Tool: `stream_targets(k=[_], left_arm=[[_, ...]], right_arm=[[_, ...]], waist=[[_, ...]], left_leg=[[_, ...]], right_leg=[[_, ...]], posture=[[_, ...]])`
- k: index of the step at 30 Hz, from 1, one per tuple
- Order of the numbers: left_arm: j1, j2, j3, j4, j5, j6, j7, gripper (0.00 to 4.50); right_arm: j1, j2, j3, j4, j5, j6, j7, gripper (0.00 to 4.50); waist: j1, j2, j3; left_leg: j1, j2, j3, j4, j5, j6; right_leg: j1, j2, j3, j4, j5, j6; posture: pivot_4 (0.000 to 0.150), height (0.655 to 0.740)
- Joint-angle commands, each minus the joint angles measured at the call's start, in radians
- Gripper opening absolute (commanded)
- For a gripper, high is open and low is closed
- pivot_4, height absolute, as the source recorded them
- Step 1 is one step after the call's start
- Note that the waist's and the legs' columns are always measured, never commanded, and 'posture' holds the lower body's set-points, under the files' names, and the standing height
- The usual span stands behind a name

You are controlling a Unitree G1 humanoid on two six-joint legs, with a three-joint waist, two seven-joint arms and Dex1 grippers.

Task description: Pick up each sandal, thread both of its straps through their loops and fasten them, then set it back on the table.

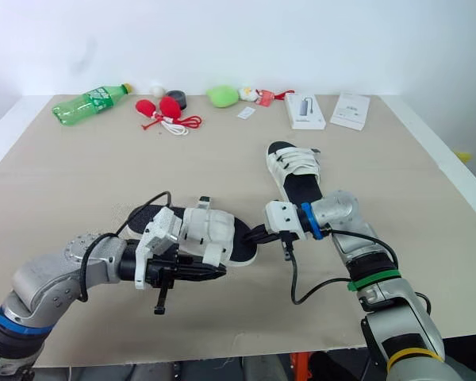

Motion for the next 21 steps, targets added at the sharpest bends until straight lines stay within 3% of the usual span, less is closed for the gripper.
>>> stream_targets(k=[1, 9, 12, 14, 15, 19, 21], left_arm=[[-0.039, -0.001, 0.010, -0.047, -0.005, -0.037, -0.012, 0.03], [-0.054, 0.007, 0.000, -0.022, 0.038, -0.049, -0.011, 0.03], [-0.062, 0.019, 0.002, -0.020, 0.038, -0.043, -0.021, 0.98], [-0.069, 0.039, 0.002, -0.027, 0.047, -0.060, -0.045, 2.19], [-0.071, 0.050, 0.004, -0.033, 0.056, -0.074, -0.055, 2.33], [-0.053, 0.172, 0.023, -0.056, 0.132, -0.158, -0.131, 4.45], [-0.036, 0.254, 0.038, -0.046, 0.200, -0.233, -0.176, 4.45]], right_arm=[[0.009, -0.010, 0.037, 0.028, -0.045, -0.003, 0.017, 0.00], [0.005, -0.012, 0.039, 0.038, -0.045, -0.013, 0.016, 0.00], [0.006, -0.014, 0.038, 0.037, -0.045, -0.013, 0.016, 0.00], [0.007, -0.015, 0.038, 0.037, -0.046, -0.012, 0.014, 0.00], [0.008, -0.015, 0.038, 0.036, -0.046, -0.012, 0.013, 0.00], [0.008, -0.017, 0.037, 0.038, -0.047, -0.011, 0.013, 0.00], [0.006, -0.019, 0.036, 0.042, -0.047, -0.012, 0.013, 0.00]], waist=[[0.000, 0.000, 0.000], [0.000, 0.000, 0.000], [0.000, 0.000, 0.000], [0.000, 0.000, 0.000], [0.000, 0.000, 0.000], [-0.001, 0.000, 0.000], [-0.001, 0.000, 0.000]], left_leg=[[0.000, 0.000, 0.000, 0.000, 0.000, 0.000], [0.000, 0.000, 0.000, 0.000, 0.000, 0.000], [0.000, 0.000, 0.000, 0.000, 0.000, 0.000], [0.000, 0.000, 0.000, 0.000, 0.000, 0.000], [0.000, 0.000, 0.000, 0.000, 0.000, 0.000], [0.000, 0.000, 0.000, 0.000, 0.000, 0.000], [0.001, 0.000, 0.000, -0.001, 0.000, 0.000]], right_leg=[[0.000, 0.000, 0.000, 0.000, 0.000, 0.000], [0.000, 0.000, 0.000, 0.000, 0.000, 0.000], [0.000, 0.000, 0.000, 0.000, 0.000, 0.000], [0.000, 0.000, 0.000, 0.000, 0.000, 0.000], [0.000, 0.000, 0.000, 0.000, 0.000, 0.000], [0.000, 0.000, 0.000, 0.000, 0.000, 0.000], [0.000, 0.000, 0.000, 0.000, 0.000, 0.000]], posture=[[0.150, 0.7400], [0.150, 0.7400], [0.150, 0.7400], [0.150, 0.7400], [0.150, 0.7400], [0.150, 0.7400], [0.150, 0.7400]])
